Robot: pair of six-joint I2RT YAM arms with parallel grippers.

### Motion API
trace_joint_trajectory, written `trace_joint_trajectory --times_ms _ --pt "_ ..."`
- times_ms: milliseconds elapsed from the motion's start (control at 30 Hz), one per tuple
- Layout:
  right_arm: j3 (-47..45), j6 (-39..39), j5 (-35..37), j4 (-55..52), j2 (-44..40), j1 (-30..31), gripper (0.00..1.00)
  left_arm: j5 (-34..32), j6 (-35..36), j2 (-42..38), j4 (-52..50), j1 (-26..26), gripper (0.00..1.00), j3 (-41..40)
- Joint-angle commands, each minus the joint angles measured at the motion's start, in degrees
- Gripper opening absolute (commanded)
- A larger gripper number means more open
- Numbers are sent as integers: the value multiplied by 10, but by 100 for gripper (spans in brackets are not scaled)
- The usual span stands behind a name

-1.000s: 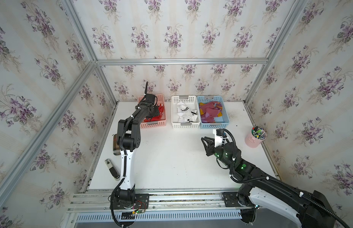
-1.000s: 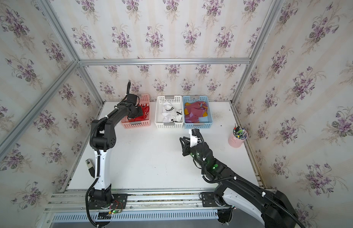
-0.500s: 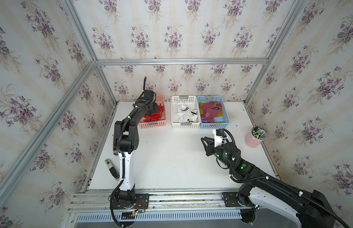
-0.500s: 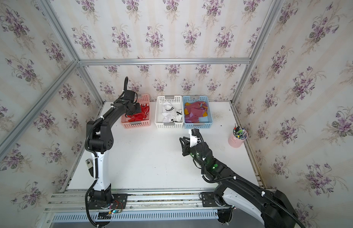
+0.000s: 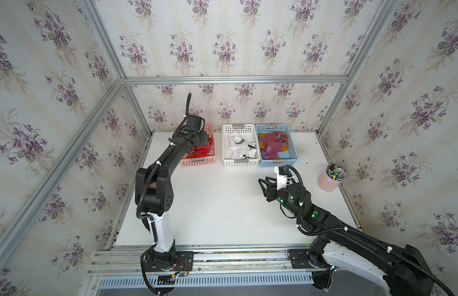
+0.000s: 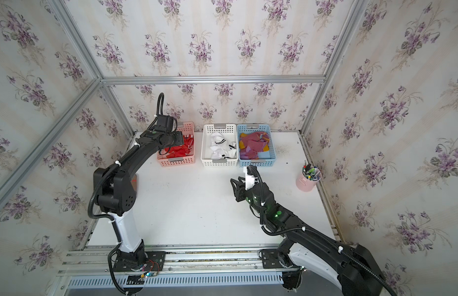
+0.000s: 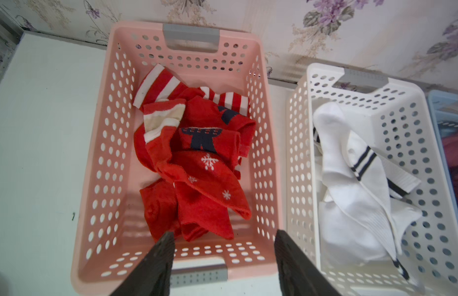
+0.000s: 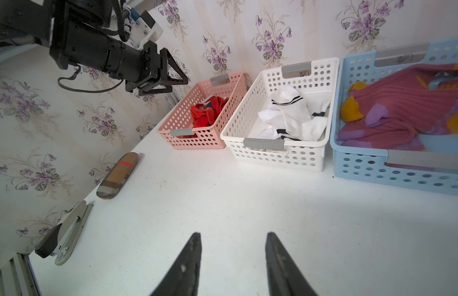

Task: Sort the socks into the basket by color
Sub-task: Reset both arms

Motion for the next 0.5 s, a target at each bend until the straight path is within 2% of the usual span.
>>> trace_joint_trajectory --times_ms 0,133,233,333,367,400,433,467 --pt "18 -7 24 -35 -12 0 55 -34 15 -50 45 -15 69 -47" --pt "50 -15 64 -84 -26 0 77 -53 19 -107 40 -32 74 -89" --pt "101 -21 100 -143 -5 -2 89 -52 31 -150 44 -42 78 -120" --pt "137 -31 136 -178 14 -2 90 -56 41 -186 38 -50 85 -138" --pt "141 -32 143 -181 14 -3 90 -59 44 -195 28 -51 99 -137" --pt "144 -34 145 -182 12 -4 91 -61 47 -202 17 -50 100 -135" --pt "146 -34 147 -184 8 -5 98 -62 50 -211 9 -51 100 -137" --pt "147 -35 152 -184 2 -6 100 -62 54 -223 7 -51 100 -146"
